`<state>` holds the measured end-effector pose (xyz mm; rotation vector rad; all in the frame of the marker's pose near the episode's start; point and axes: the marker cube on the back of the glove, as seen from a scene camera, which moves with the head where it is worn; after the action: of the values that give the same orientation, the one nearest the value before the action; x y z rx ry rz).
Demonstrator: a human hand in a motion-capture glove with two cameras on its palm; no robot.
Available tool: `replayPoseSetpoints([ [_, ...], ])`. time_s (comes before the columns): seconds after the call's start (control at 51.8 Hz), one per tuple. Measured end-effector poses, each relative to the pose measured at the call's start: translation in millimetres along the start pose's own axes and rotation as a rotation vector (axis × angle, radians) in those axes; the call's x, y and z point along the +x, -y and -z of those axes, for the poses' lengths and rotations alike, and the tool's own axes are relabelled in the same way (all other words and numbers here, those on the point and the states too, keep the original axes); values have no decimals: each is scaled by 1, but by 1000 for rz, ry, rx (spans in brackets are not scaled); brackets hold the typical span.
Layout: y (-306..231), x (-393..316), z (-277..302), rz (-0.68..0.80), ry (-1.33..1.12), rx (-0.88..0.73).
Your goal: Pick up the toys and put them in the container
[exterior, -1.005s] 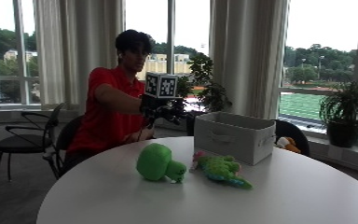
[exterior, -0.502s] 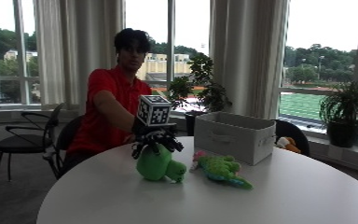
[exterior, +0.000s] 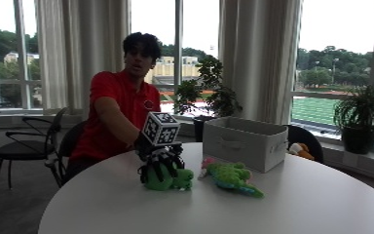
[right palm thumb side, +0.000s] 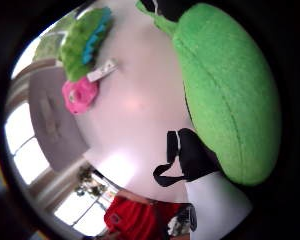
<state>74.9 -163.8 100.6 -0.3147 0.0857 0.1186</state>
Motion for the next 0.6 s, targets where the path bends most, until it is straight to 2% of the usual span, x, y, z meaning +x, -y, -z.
replayPoseSetpoints([
  [0.29,9,-8,1,-22,15,42],
  [0.599,0,-9,4,-98,118,237],
])
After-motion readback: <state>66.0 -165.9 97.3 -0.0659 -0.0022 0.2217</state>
